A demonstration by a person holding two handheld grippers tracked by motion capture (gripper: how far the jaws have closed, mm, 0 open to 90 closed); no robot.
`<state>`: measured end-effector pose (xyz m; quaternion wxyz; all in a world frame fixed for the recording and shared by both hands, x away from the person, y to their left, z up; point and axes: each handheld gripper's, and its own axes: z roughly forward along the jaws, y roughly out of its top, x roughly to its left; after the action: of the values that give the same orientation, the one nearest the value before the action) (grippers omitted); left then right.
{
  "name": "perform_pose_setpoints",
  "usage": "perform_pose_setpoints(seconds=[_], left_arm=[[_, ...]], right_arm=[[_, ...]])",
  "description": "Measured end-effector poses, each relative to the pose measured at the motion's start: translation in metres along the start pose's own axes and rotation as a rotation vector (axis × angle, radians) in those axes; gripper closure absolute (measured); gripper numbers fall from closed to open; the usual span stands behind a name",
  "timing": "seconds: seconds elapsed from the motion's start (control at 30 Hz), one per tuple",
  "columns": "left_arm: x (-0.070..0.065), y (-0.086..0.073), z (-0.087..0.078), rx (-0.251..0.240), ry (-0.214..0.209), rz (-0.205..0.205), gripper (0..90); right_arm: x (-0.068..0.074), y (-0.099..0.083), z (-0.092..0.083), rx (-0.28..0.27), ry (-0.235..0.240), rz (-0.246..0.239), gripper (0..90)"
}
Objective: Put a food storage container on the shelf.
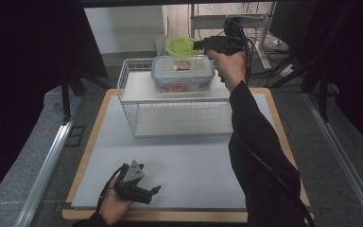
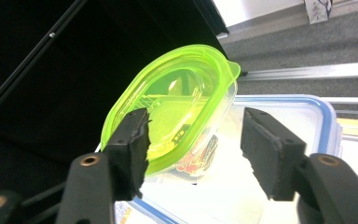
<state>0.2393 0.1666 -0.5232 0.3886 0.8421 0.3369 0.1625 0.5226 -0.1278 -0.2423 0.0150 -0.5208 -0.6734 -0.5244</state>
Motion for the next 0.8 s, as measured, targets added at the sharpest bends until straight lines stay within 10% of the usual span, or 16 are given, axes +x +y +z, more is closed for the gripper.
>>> perform_pose_setpoints(seconds=[0.8], left_arm=[[0.000, 0.000, 0.001, 0.000, 0.001, 0.001, 3.2]], right_arm=[[0.003, -0.042, -0.033, -0.012, -0.029, -0.384, 8.1]])
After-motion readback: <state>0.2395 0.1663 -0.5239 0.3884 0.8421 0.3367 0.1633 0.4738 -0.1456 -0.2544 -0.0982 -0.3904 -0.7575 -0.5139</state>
